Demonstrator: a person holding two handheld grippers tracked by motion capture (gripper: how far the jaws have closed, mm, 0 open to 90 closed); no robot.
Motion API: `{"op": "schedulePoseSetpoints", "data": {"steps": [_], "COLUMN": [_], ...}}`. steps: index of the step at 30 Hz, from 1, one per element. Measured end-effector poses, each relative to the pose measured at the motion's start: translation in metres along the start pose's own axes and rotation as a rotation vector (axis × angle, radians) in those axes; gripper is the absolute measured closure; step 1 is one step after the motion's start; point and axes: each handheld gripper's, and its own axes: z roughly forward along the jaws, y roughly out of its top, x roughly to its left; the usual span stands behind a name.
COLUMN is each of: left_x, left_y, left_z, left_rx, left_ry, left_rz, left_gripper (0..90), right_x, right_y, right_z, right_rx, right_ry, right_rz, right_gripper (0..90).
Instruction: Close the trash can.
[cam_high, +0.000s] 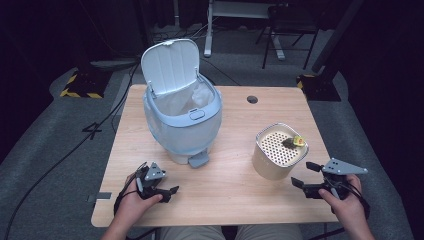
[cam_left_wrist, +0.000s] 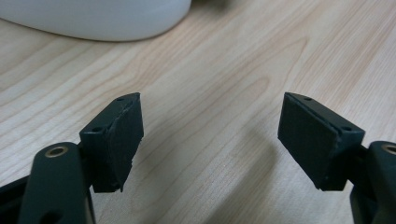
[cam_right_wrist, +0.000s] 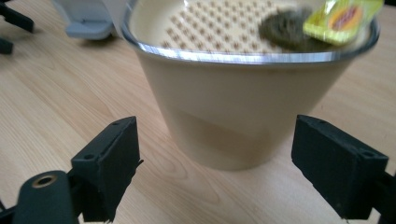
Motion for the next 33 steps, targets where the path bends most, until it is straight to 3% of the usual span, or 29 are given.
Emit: {"op": "schedulePoseSetpoints", "data": {"steps": [9,13,16,20,23,28,30,33], "left_x": [-0.001,-0.001,-0.001,0.001,0.003,0.01,0.011,0.014], "left_y": [0.003,0.007,0.01,0.016,0.02,0.032,0.035,0.052], "left_z": [-0.017,-0.026,-0.031,-0.044,-0.054,-0.075,-0.079,-0.096], "left_rx": [-0.033,-0.04,-0.059,-0.093,-0.111,-0.164,-0.172,-0.177], "left_ry": [0.011,0.003,0.007,0.011,0.016,-0.015,-0.016,0.023], "left_rz": [-0.012,-0.02,-0.024,-0.038,-0.041,-0.107,-0.109,-0.083], "left_gripper": [25.2,26.2,26.4,26.4,26.3,27.9,27.9,27.7], "right_x": [-0.016,-0.016,-0.015,-0.013,-0.012,-0.012,-0.012,-0.012], "right_y": [-0.041,-0.052,-0.054,-0.057,-0.056,-0.056,-0.056,-0.056], "right_z": [0.033,0.04,0.043,0.05,0.051,0.051,0.051,0.051], "right_rx": [0.054,0.083,0.096,0.151,0.155,0.156,0.156,0.155], "right_ry": [-0.028,-0.04,-0.048,-0.058,-0.061,-0.062,-0.062,-0.063], "right_rz": [0.062,0.057,0.05,0.004,-0.001,0.001,0.001,0.001], "right_gripper": [15.8,15.9,15.8,15.4,15.2,14.5,14.5,14.5]}}
